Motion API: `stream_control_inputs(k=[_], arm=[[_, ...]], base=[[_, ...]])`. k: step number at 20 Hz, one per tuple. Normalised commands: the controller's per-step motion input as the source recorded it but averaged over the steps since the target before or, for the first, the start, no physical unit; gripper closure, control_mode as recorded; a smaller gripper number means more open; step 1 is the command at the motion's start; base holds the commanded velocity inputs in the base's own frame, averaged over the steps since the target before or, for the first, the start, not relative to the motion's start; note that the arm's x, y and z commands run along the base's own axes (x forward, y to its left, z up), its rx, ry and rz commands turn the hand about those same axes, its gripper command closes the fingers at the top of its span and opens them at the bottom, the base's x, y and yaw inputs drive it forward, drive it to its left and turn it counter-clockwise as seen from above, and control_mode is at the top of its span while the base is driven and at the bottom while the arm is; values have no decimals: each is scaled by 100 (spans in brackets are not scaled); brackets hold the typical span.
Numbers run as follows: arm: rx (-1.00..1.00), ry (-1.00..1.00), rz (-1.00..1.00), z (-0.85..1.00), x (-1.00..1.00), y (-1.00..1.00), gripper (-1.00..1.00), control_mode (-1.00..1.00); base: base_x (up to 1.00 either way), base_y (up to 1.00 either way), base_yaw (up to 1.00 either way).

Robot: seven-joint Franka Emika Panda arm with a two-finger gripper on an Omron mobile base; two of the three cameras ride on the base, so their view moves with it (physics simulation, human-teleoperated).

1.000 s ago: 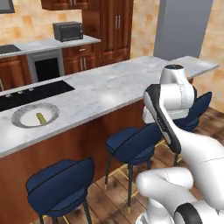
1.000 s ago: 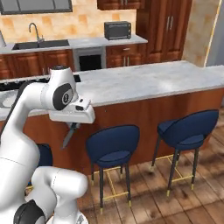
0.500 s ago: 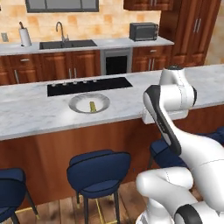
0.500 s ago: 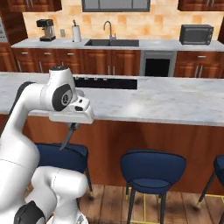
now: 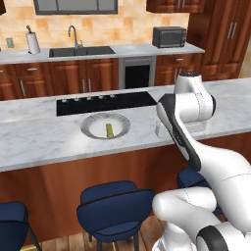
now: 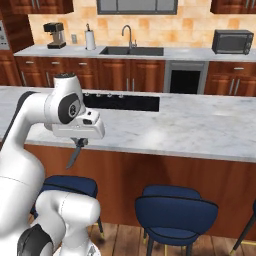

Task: Retrieve the butter from the fridge and place it on a plate on the dining table. Then retrieve the butter knife by the fridge and place it near the plate.

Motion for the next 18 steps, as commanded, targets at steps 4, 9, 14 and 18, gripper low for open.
stream_control_inputs(k=[4, 9, 14, 18], arm=[[0, 0, 0, 0, 0, 0, 100, 100], [0, 0, 0, 0, 0, 0, 100, 100], [0, 0, 5, 2, 68, 7, 100, -100], [0, 11, 2, 2, 100, 11, 100, -100]], base=[[73, 6, 0], [2, 1, 0], [1, 2, 0], [0, 0, 0]])
